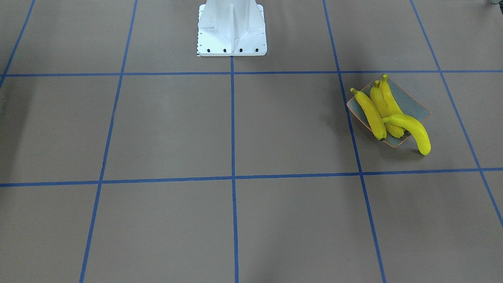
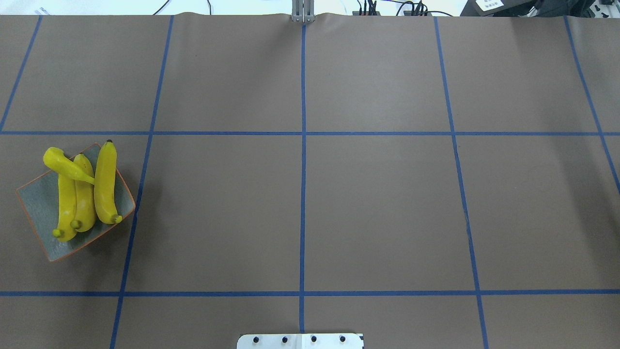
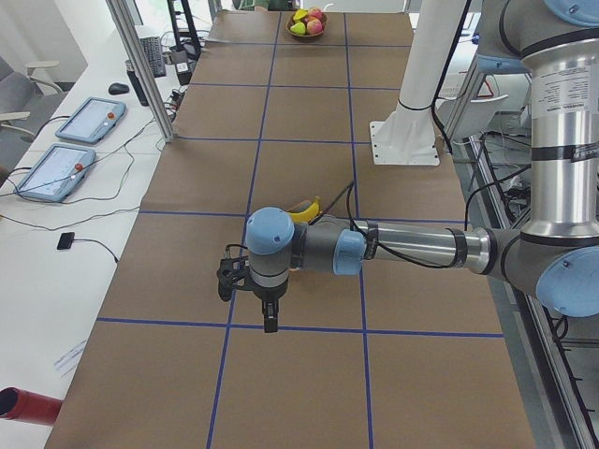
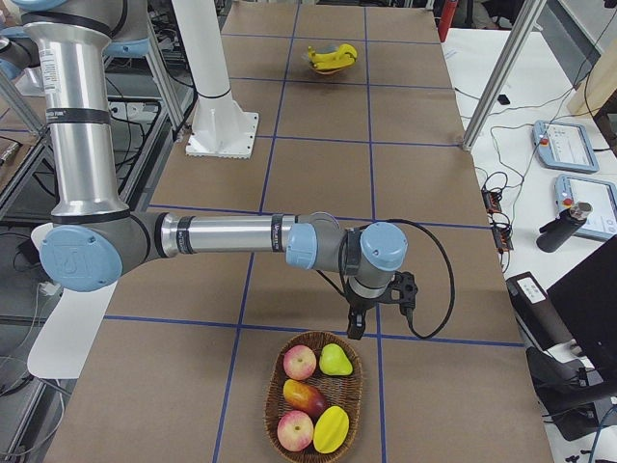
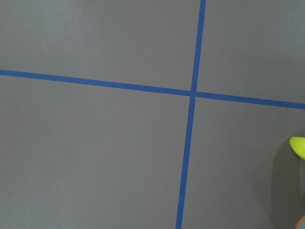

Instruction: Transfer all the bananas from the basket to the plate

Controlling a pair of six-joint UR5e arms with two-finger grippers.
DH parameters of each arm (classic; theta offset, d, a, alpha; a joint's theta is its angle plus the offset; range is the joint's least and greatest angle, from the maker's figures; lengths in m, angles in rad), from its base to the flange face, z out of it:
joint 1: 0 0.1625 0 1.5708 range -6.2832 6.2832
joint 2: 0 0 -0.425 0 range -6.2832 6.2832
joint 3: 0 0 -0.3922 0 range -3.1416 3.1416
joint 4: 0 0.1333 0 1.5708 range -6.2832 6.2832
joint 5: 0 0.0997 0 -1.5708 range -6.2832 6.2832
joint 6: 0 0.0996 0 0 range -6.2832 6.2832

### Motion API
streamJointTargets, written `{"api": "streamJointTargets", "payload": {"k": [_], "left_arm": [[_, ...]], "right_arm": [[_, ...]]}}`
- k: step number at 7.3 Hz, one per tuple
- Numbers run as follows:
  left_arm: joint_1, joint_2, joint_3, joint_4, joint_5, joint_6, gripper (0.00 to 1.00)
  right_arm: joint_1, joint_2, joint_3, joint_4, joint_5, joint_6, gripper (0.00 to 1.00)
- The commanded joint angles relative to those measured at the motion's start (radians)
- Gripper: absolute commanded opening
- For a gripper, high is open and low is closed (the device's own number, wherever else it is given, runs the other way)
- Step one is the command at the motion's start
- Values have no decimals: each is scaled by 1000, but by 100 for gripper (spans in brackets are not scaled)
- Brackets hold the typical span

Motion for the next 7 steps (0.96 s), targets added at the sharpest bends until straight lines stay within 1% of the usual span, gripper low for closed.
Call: {"api": "streamJointTargets", "payload": {"k": [1,7], "left_arm": [[0,1,2,1,2,0,99],[0,1,11,-5,2,2,99]], "right_arm": [[0,-2,1,0,0,-1,100],[0,-2,2,0,0,-1,100]]}}
